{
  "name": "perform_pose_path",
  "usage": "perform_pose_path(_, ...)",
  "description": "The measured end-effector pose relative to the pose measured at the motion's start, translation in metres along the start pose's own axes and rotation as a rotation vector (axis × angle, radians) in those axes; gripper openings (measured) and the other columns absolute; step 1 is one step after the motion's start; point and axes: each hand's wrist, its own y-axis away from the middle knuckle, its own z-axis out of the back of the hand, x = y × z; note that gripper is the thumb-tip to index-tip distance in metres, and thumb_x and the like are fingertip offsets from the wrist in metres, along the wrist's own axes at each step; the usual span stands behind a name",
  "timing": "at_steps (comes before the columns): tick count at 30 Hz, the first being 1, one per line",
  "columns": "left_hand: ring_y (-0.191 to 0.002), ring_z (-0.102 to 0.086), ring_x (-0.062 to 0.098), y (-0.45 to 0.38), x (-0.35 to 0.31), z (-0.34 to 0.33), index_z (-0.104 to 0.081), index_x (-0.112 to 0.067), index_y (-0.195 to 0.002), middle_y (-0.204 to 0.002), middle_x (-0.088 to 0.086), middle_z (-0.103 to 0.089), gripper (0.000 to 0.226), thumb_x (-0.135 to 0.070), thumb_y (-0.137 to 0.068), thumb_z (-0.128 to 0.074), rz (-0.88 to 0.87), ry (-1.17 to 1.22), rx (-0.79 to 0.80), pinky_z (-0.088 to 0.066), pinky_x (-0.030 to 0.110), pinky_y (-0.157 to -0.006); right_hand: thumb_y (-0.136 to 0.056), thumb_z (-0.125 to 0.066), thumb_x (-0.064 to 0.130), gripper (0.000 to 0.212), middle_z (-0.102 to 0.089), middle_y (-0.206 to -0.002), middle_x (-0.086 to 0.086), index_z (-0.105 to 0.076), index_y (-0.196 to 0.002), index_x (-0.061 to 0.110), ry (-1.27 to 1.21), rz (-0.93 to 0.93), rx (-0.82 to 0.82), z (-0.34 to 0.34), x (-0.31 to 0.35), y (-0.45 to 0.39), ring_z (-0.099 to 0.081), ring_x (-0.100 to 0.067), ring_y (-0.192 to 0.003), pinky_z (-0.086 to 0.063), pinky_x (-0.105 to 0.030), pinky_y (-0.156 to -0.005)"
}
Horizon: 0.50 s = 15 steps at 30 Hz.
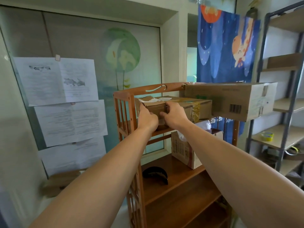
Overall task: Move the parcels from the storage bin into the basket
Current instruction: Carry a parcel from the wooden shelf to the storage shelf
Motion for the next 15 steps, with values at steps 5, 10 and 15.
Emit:
perform_pose_path(5,-0.14,-0.043,0.024,0.013,-0.009,0.007,-0.022,-0.024,-0.158,-0.152,0.005,-0.045,0.065,0.0,-0.101,-0.041,-0.069,-0.002,0.012,-0.035,0.037,-0.115,-0.096,-0.063,0.013,0.035,-0.068,-0.123,-0.004,-0.06,-0.131,0.015,-0.004,0.029,-0.058,0.011,0.011,0.018,-0.064,-0.021,-0.114,-0.051,-0.03,-0.091)
perform_pose_path(10,-0.138,-0.045,0.022,0.031,-0.017,0.018,-0.024,-0.022,-0.158,-0.149,0.005,-0.047,0.06,-0.004,-0.103,-0.041,-0.114,-0.031,0.054,-0.037,0.034,-0.111,-0.094,-0.067,0.016,0.033,-0.07,-0.12,-0.001,-0.062,-0.127,0.017,-0.002,0.023,-0.098,0.023,0.022,0.039,-0.066,-0.019,-0.11,-0.055,-0.036,-0.097)
perform_pose_path(15,-0.139,-0.043,0.022,0.051,-0.02,0.033,-0.033,-0.017,-0.153,-0.148,0.006,-0.048,0.053,-0.002,-0.103,-0.042,-0.174,-0.014,0.083,-0.035,0.038,-0.118,-0.092,-0.071,0.018,0.035,-0.07,-0.118,0.003,-0.062,-0.125,0.021,-0.013,0.0,-0.14,0.027,0.036,0.064,-0.067,-0.017,-0.109,-0.058,-0.041,-0.096)
